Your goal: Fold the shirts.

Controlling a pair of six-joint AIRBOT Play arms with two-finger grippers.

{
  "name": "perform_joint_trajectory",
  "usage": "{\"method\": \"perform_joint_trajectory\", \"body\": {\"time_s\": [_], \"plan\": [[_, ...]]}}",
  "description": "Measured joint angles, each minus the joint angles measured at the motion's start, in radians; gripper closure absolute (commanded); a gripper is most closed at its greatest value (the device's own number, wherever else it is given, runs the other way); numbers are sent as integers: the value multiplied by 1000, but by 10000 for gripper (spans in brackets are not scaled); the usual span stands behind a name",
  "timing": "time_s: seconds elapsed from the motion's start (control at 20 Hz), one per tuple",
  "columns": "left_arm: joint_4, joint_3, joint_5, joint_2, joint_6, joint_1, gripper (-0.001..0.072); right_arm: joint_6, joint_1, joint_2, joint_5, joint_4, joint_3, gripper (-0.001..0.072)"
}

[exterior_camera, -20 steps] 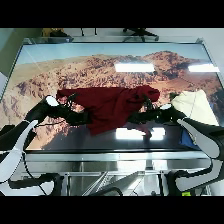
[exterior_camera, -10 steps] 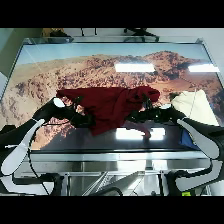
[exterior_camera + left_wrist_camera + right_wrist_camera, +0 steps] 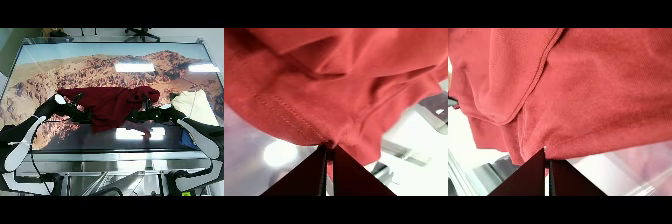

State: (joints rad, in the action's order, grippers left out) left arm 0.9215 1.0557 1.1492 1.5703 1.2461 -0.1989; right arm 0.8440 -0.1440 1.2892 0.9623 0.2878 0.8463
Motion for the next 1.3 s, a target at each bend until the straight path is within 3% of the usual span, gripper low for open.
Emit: {"method": "perform_joint_trajectory", "body": {"time_s": [0.45,0.7,0.85,1.0,1.15,1.3], "plan": [[1,13,95,-2,-8,15,691,11,17,-9,10,30,0,689],[-88,63,130,-123,-28,50,692,11,41,-140,119,7,91,689],[-231,261,161,-263,-43,56,691,16,45,-255,175,-16,322,690],[-300,600,158,-386,-24,59,691,50,47,-332,198,17,696,690],[-230,945,114,-475,32,60,690,138,47,-363,192,145,1031,691],[-122,1009,61,-566,71,60,690,212,47,-375,183,246,1177,691]]}}
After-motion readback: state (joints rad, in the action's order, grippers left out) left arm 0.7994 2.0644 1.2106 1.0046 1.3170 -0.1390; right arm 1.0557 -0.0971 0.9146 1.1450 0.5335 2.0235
